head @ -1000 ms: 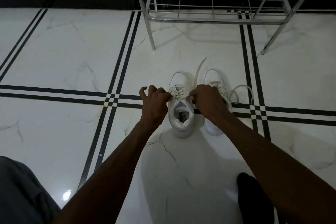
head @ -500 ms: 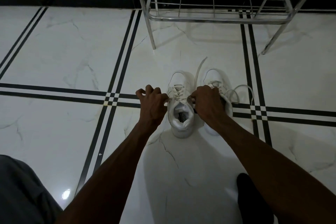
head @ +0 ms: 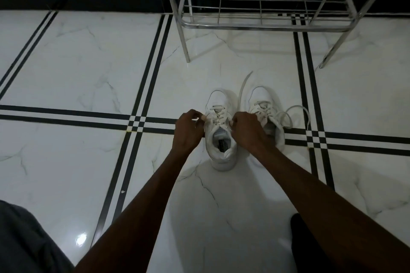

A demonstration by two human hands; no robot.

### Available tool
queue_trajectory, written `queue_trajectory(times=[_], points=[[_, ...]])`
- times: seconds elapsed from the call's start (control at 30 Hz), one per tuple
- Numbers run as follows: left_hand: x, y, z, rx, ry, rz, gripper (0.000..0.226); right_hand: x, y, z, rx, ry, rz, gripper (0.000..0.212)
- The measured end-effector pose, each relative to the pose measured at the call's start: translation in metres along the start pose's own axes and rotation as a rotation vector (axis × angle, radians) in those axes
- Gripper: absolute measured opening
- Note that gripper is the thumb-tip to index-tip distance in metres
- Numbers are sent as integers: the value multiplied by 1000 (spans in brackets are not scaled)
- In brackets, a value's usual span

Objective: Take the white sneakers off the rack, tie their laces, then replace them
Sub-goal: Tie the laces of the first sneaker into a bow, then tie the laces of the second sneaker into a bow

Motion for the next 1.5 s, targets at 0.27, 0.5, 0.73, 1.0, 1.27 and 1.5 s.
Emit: queue_trajectory(times=[0.27,0.5,0.73,1.0,1.27,1.5], points=[[-3,-17,-10,219,-238,-553,38,-7,-13,3,-85,12,454,7],[18,-23,0,183,-137,-343,40,-16,-22,3,-60,-52,603,15],[-2,37,7,-251,182,239,21,42,9,-1,41,149,480,14],[-96,88,-16,-100,-182,113,25,94,81,-21,-82,280,183,19],[-112,93,-12,82,-127,-100,41,73,120,-35,-379,94,467,66],[-112,94,-6,187,-174,-424,29,65,98,-35,-175,73,718,36]])
Point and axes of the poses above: each hand's wrist, its own z-axis towards the middle knuckle, its own x-axis out of the back of the hand, y = z × x, the point moved 3 cm from there along z, towards the middle knuckle, and after that the axes turned 6 degrees about -y, right-handed, at the moved point
